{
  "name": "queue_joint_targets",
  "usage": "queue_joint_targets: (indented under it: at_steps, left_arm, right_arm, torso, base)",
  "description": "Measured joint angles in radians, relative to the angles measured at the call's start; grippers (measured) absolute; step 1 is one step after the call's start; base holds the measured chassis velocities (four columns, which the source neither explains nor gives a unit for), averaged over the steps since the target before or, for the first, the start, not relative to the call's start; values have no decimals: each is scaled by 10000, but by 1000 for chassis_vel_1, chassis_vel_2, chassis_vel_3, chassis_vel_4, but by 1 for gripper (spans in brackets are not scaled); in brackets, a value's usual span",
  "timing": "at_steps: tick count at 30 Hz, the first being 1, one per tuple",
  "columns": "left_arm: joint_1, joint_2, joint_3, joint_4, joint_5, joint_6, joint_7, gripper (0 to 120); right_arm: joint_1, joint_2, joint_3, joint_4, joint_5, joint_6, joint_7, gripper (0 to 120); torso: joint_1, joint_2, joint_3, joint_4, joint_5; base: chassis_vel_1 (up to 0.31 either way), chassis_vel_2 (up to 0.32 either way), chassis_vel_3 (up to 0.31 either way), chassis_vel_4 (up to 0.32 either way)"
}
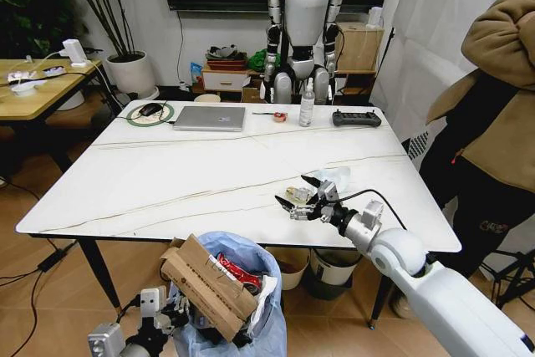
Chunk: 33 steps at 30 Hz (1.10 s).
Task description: Pick up the trash bin and place the trash from the table into it.
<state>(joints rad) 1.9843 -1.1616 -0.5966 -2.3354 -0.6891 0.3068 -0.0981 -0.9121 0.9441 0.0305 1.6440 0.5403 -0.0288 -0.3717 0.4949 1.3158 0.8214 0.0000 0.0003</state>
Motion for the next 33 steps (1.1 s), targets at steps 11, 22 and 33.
queue_joint_targets:
  at_steps: [11, 22, 33]
  left_arm:
    - [-14, -26, -2, -1, 33, -17, 5, 0]
    - [-127, 53, 1, 65, -79, -19, -1, 0]
    - [-190, 70, 19, 153, -114, -19, -11, 0]
  right_arm:
    - [623, 248, -26, -1492, -338, 476, -228, 100]
    - [637, 385, -155, -1885, -492, 667, -309, 72]
    - [579, 421, -216, -1858, -538, 685, -309, 34]
  torso:
    - [0, 0, 0, 0, -3]
    - [-2, 0, -1, 0, -3]
    - [-1, 0, -1, -1, -3]
  base:
    - [0, 0, 0, 0]
    - [0, 0, 0, 0]
    - [0, 0, 0, 0]
